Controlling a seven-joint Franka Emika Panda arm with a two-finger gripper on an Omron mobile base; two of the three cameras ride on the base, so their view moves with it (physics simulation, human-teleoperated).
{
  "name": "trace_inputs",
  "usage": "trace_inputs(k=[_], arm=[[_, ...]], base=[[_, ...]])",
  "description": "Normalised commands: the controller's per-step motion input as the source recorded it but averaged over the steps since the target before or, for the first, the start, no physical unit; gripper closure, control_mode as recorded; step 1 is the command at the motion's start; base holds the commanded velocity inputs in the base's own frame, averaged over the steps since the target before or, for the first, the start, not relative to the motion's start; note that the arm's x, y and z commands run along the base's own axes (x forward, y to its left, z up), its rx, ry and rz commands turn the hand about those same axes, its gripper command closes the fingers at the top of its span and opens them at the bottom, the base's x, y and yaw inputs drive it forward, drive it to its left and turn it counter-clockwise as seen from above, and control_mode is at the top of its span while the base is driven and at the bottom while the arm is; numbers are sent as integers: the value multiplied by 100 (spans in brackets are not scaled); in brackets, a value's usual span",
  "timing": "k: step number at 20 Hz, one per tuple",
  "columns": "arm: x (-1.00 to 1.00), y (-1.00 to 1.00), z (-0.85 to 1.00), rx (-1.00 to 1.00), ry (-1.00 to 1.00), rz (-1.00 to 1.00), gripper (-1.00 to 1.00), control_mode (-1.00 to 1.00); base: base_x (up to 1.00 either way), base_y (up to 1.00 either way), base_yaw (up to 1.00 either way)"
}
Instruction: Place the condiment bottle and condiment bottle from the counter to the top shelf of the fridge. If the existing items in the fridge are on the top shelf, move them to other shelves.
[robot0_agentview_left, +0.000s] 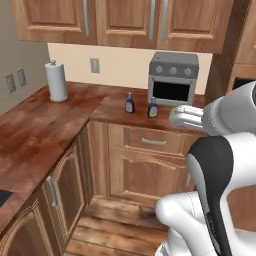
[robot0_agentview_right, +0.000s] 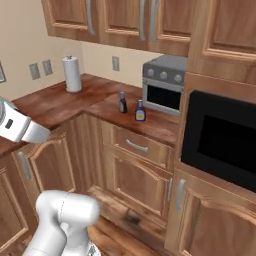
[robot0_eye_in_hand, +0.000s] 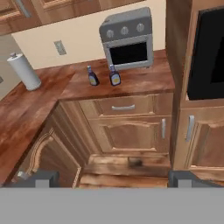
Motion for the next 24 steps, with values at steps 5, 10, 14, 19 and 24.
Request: trace_inputs(k=[5,10,14,19,24], arm=[[0,0,0,0,0,0,-100,100],[0,0,0,0,0,0,-100,100],[0,0,0,0,0,0,-100,100],[0,0,0,0,0,0,-100,100],[3,-11,-4,0,6,-6,-100,-100]], base=[[100,65,-21],[89,38,-34],[57,13,-46],[9,0,-41],[0,0,-9]])
